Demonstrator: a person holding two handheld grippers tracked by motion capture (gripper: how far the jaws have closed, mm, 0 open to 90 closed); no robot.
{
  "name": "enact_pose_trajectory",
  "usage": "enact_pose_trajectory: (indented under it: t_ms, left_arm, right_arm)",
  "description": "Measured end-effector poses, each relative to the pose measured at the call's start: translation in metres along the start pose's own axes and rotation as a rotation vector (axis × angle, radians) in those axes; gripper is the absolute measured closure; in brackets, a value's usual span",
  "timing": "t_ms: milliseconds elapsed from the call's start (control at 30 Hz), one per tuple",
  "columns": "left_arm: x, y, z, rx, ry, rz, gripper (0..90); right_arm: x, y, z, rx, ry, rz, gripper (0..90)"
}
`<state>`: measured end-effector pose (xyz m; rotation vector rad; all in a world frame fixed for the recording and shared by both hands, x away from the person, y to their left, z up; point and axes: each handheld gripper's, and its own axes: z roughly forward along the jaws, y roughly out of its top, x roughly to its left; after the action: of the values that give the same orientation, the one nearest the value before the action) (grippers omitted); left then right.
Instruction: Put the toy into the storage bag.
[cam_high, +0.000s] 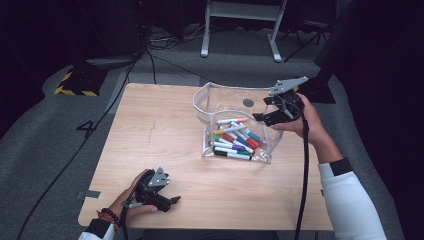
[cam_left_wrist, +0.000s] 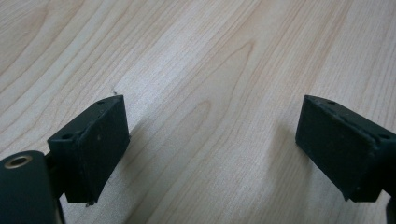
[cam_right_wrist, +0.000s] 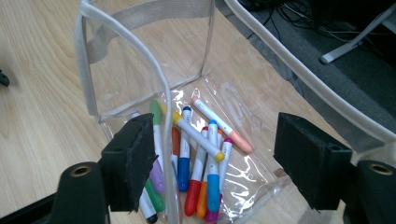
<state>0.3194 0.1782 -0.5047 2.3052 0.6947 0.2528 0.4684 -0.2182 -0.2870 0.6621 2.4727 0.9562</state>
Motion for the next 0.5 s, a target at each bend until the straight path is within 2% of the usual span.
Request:
enact_pose_trajectory:
  t_ms: [300, 367, 500]
  left_arm:
    - [0.000, 0.000, 0.000, 0.000, 0.000, 0.000, 10.0]
    - [0.000, 0.000, 0.000, 0.000, 0.000, 0.000, 10.0]
    - [0.000, 0.000, 0.000, 0.000, 0.000, 0.000, 10.1]
  right_arm:
    - [0.009, -0.014, -0.016, -0.036, -0.010, 0.002, 26.2]
    - [0.011, -0.018, -0.018, -0.037, -0.030, -0.009, 24.8]
    - [0.014, -0.028, -0.025, -0.060, -0.038, -0.003, 24.8]
